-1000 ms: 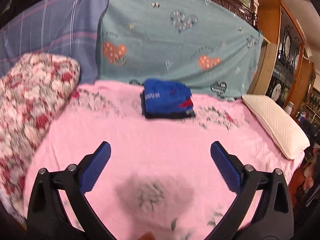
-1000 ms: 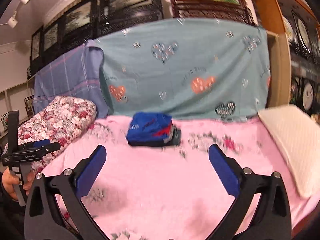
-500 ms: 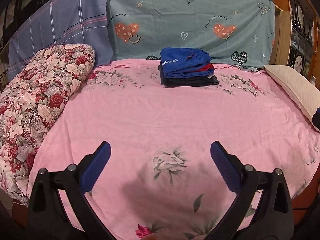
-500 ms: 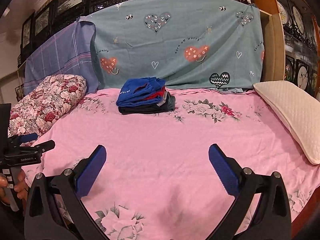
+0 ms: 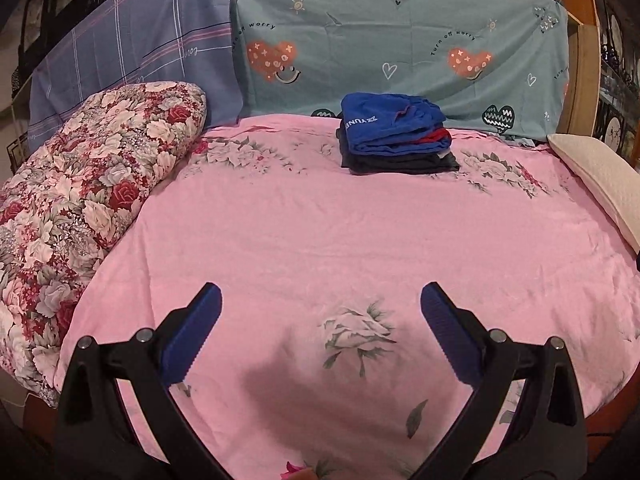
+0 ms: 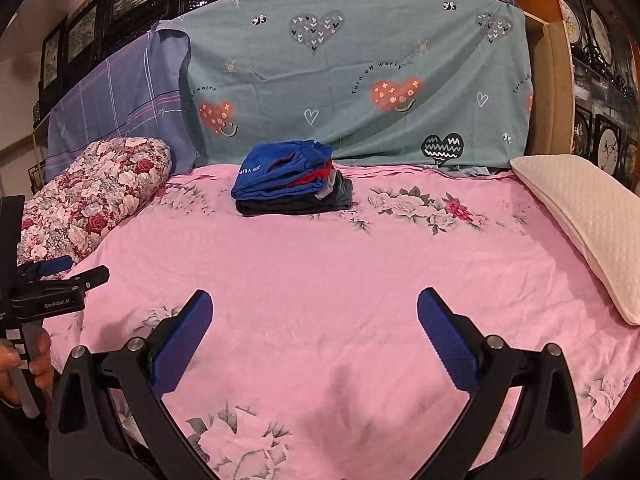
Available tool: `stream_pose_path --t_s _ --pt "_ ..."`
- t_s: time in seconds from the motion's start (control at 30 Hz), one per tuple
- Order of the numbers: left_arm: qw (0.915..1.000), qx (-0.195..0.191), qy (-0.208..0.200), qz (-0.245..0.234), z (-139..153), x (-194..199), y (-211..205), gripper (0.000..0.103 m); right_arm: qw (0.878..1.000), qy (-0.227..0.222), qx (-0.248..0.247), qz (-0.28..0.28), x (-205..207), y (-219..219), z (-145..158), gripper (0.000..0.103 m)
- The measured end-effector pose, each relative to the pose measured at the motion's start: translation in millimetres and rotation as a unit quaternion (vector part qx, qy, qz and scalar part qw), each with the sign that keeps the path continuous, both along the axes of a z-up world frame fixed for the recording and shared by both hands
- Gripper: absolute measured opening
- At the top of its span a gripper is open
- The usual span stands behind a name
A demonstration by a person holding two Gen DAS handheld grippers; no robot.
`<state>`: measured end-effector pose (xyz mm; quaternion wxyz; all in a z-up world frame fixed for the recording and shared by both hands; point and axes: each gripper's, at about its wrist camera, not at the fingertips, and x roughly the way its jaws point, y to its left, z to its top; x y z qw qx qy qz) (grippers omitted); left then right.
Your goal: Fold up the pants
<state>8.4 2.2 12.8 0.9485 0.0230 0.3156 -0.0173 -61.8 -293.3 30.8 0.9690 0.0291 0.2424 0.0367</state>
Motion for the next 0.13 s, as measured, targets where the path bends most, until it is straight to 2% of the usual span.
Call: stream_pose_path --t_s 0.13 --pt "0.9999 -0.004 0.007 0.015 -4.3 3.8 7.7 0.101 1.0 0.003 0.002 -0.003 1.4 -1.2 -2.1 0.102"
